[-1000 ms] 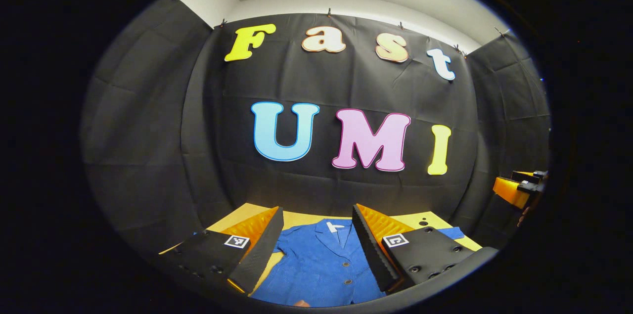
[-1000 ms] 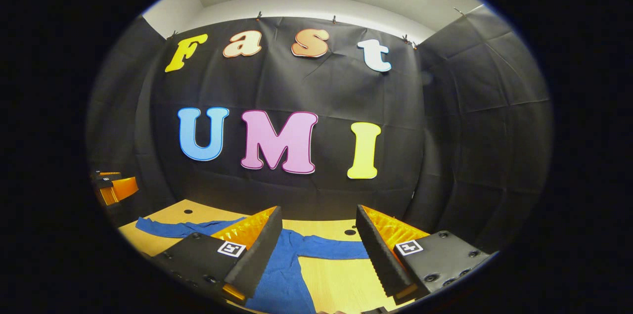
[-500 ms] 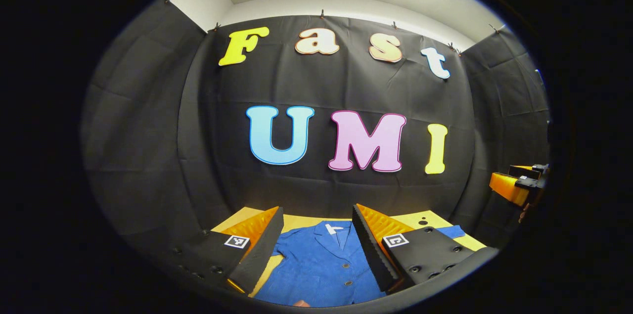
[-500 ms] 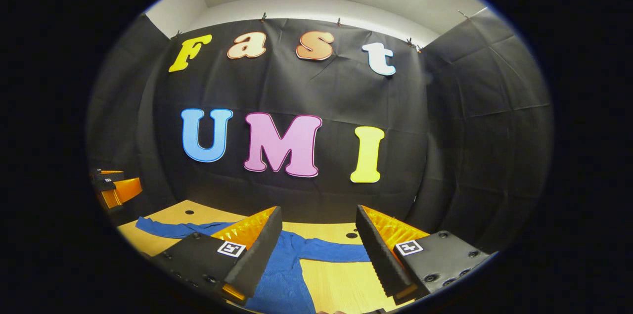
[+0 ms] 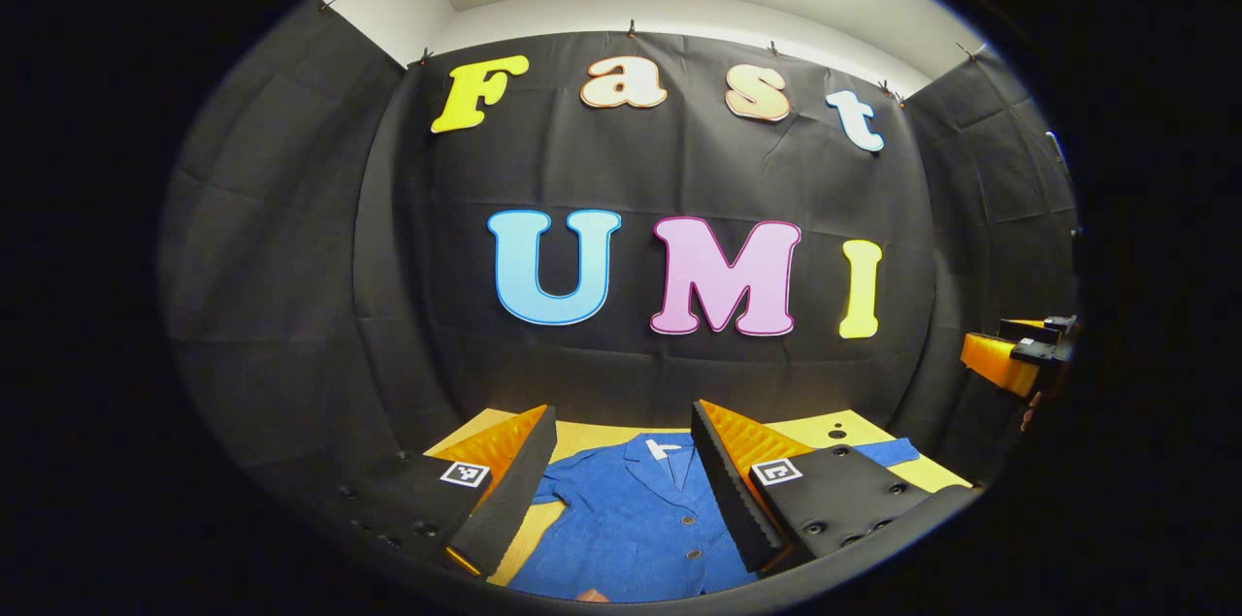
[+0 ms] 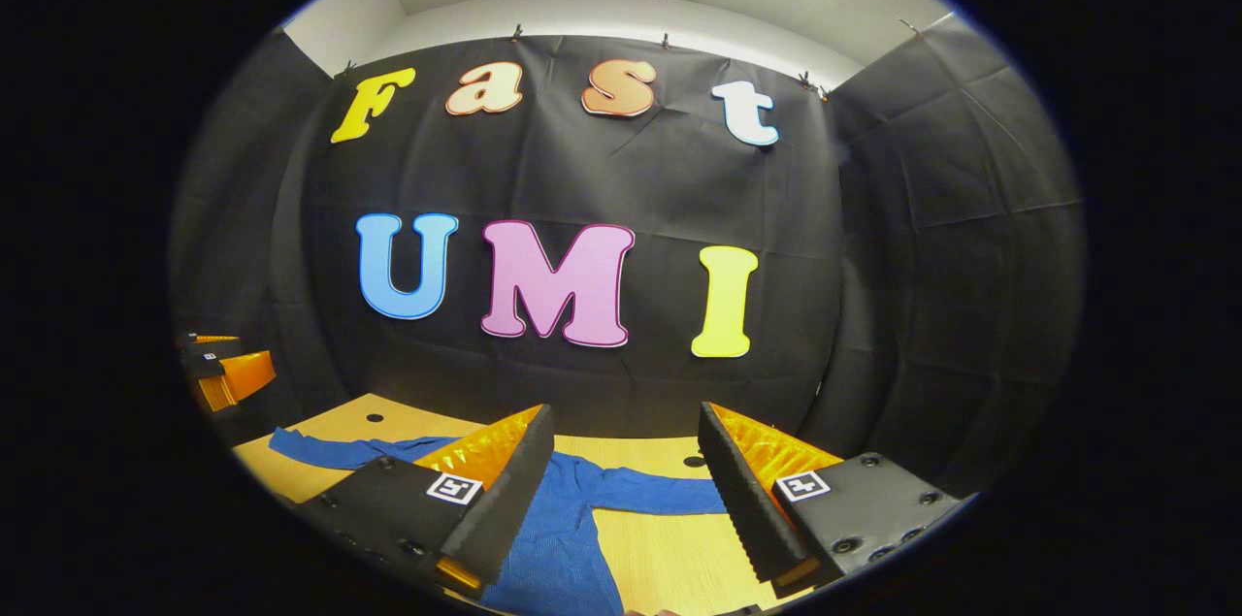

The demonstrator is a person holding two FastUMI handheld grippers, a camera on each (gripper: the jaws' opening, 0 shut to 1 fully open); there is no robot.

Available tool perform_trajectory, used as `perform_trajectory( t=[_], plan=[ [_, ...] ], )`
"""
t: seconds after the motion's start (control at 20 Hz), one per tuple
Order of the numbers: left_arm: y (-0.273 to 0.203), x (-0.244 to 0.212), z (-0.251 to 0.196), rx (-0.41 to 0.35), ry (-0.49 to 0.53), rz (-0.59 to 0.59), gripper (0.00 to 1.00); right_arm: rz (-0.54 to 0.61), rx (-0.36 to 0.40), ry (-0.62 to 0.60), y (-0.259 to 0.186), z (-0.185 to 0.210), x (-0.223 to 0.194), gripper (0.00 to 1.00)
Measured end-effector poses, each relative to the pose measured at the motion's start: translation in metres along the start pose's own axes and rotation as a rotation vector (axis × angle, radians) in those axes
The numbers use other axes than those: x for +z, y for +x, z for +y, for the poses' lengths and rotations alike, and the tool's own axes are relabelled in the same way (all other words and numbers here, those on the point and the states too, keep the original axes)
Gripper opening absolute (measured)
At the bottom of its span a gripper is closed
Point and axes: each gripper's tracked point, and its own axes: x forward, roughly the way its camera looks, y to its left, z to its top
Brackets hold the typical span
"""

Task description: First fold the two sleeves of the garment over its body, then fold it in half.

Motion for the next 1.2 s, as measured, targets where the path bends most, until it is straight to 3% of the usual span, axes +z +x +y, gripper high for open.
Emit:
perform_trajectory(
  t=[1.2],
  plan=[
    [0.011,-0.009,-0.009,-0.015,0.017,0.018,0.8,0.023,-0.038,-0.018,0.023,-0.026,-0.009,0.89]
  ],
)
